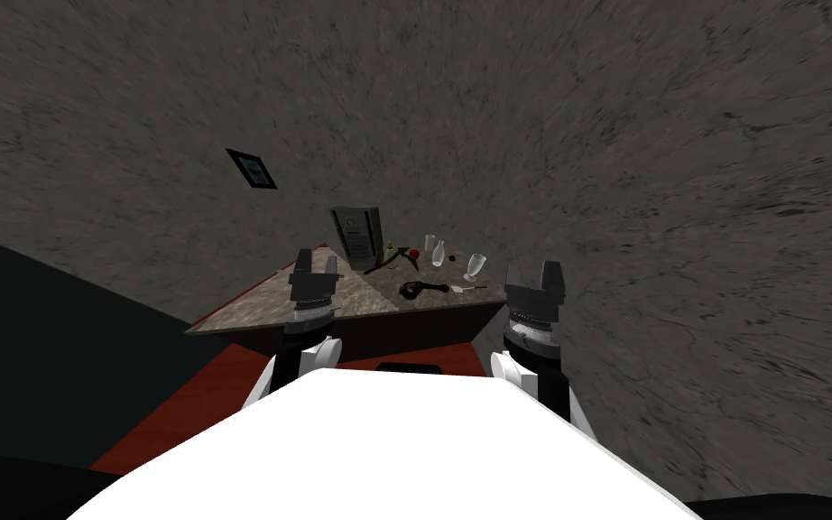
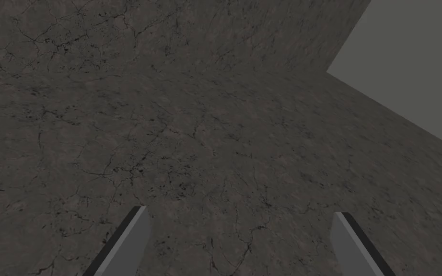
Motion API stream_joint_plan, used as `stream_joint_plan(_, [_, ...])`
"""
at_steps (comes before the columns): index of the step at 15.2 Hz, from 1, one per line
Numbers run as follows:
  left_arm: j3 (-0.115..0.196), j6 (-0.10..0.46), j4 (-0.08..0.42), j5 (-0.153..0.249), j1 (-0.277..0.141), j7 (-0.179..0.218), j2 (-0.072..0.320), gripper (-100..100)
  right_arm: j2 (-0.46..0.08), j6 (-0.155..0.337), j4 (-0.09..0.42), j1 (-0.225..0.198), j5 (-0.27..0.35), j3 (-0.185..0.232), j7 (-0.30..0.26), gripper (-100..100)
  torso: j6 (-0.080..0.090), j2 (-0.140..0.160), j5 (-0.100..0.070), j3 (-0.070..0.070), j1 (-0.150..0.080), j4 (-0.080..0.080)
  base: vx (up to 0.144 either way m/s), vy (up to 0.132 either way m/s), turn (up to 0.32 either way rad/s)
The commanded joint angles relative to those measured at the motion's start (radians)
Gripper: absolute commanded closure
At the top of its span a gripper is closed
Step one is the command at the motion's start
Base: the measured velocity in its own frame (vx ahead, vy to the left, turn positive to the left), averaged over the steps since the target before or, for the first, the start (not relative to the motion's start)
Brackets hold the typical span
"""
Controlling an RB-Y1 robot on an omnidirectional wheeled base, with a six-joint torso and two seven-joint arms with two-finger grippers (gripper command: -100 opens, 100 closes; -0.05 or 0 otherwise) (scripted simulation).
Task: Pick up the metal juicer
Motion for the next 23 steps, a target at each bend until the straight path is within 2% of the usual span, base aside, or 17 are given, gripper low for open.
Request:
stream_joint_plan(1, [0.0,0.0,0.0,0.0,0.0,0.0,0.0,0,-0.02,0.0,0.016,-0.007,0.01,-0.003,0.034,-100,0.0,0.0,0.0,0.0,0.0,0.0,0.0,0.009,0.009])
stream_joint_plan(2, [0.0,0.0,0.0,0.0,0.0,0.0,0.0,0,-0.031,0.0,0.026,-0.012,0.017,-0.005,0.057,-100,0.0,0.0,0.0,0.0,0.0,0.0,-0.003,0.023,0.018])
stream_joint_plan(3, [0.0,0.0,0.0,0.0,0.0,0.0,0.0,0,-0.031,0.0,0.026,-0.012,0.017,-0.005,0.057,-100,0.0,0.0,0.0,0.0,0.001,0.0,-0.001,0.026,0.01])
stream_joint_plan(10, [0.0,0.0,0.0,0.0,0.0,0.0,0.0,0,-0.071,-0.002,0.094,-0.043,0.06,-0.017,0.202,-100,0.0,0.0,0.001,0.0,0.002,0.0,-0.001,0.033,0.011])
stream_joint_plan(11, [0.0,0.0,0.0,0.0,0.0,0.0,0.0,0,-0.079,-0.002,0.117,-0.054,0.074,-0.021,0.227,-100,0.0,0.0,0.001,0.0,0.002,0.0,-0.008,0.038,0.013])
stream_joint_plan(13, [0.0,0.0,0.0,0.0,0.0,0.0,0.0,0,-0.079,-0.002,0.117,-0.054,0.074,-0.021,0.25,-100,0.0,0.0,0.001,0.0,0.003,0.0,-0.005,0.031,0.006])
stream_joint_plan(14, [0.0,0.0,0.0,0.0,0.0,0.0,0.0,0,-0.087,-0.003,0.142,-0.065,0.09,-0.025,0.285,-100,0.0,0.0,0.001,0.0,0.002,0.0,-0.007,0.03,0.008])
stream_joint_plan(16, [0.0,0.0,0.0,0.0,0.0,0.0,0.0,0,-0.087,-0.003,0.142,-0.065,0.09,-0.025,0.302,-100,0.0,0.0,0.0,0.0,0.002,0.0,-0.005,0.029,0.008])
stream_joint_plan(17, [0.0,0.0,0.0,0.0,0.0,0.0,0.0,0,-0.094,-0.003,0.168,-0.077,0.106,-0.03,0.339,-100,0.0,0.0,0.0,0.0,0.002,0.0,-0.002,0.029,0.007])
stream_joint_plan(19, [0.0,0.0,0.0,0.0,0.0,0.0,0.0,0,-0.094,-0.003,0.168,-0.077,0.106,-0.03,0.359,-100,0.0,0.0,0.0,0.0,0.002,0.0,-0.003,0.027,0.008])
stream_joint_plan(20, [0.0,0.0,0.0,0.0,0.0,0.0,0.0,0,-0.1,-0.004,0.197,-0.09,0.124,-0.034,0.393,-100,0.0,0.0,0.0,0.0,0.002,0.0,-0.004,0.031,0.01])
stream_joint_plan(22, [0.0,0.0,0.0,0.0,0.0,0.0,0.0,0,-0.1,-0.004,0.197,-0.09,0.124,-0.034,0.418,-100,0.0,0.0,0.001,0.0,0.002,0.0,-0.005,0.031,0.006])
stream_joint_plan(23, [0.0,0.0,0.0,0.0,0.0,0.0,0.0,0,-0.106,-0.004,0.227,-0.104,0.143,-0.04,0.451,-100,0.0,0.0,0.001,0.0,0.002,0.0,-0.005,0.033,0.01])
